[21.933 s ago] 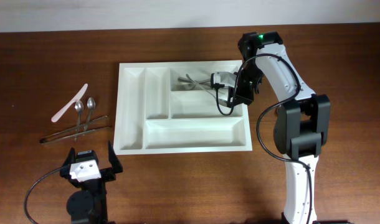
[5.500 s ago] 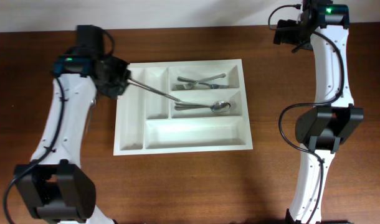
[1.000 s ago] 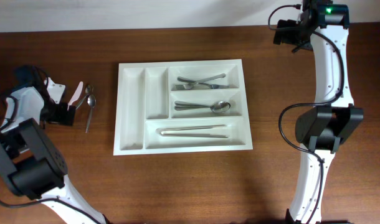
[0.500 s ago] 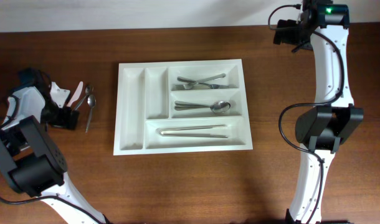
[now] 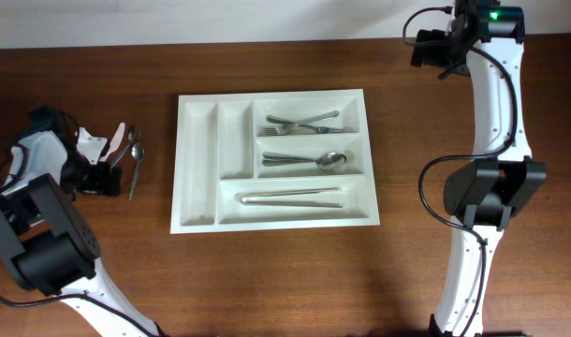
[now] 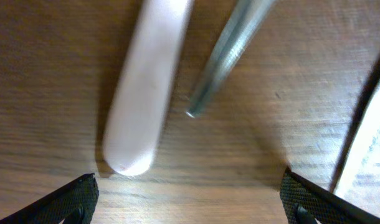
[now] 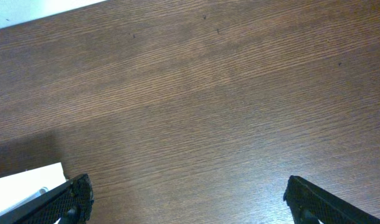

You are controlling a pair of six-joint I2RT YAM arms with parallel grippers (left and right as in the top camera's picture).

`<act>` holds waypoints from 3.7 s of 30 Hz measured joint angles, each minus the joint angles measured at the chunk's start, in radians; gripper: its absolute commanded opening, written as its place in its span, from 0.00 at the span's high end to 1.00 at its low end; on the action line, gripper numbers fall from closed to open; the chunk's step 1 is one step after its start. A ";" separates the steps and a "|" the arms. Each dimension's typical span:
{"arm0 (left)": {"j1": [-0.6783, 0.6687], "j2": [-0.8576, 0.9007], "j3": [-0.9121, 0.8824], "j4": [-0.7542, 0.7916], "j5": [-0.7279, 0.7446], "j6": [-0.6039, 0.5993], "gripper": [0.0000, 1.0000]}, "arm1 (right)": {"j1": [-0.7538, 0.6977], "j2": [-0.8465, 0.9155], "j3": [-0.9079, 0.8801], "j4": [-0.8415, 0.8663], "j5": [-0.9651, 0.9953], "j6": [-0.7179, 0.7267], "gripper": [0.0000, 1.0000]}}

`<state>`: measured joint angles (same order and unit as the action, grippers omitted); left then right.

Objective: Pack container
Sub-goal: 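Lower and align the left gripper over the pink knife's handle, then close the left gripper on the pink knife and lift it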

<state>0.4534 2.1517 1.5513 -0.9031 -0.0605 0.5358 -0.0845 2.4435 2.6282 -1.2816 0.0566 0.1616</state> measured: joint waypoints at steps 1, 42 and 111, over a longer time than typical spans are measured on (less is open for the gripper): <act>0.003 0.000 0.000 0.014 0.003 -0.003 0.04 | 0.000 0.000 0.000 0.000 0.000 0.000 0.01; 0.018 0.033 0.184 0.107 0.140 -0.039 0.05 | 0.000 0.000 0.000 0.000 0.000 0.000 0.01; 0.020 0.108 0.167 0.005 0.078 -0.032 0.91 | 0.000 0.000 0.000 0.000 0.000 0.000 0.01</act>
<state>0.4736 2.2601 1.7184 -0.8986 0.0177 0.5034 -0.0845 2.4435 2.6282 -1.2816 0.0566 0.1616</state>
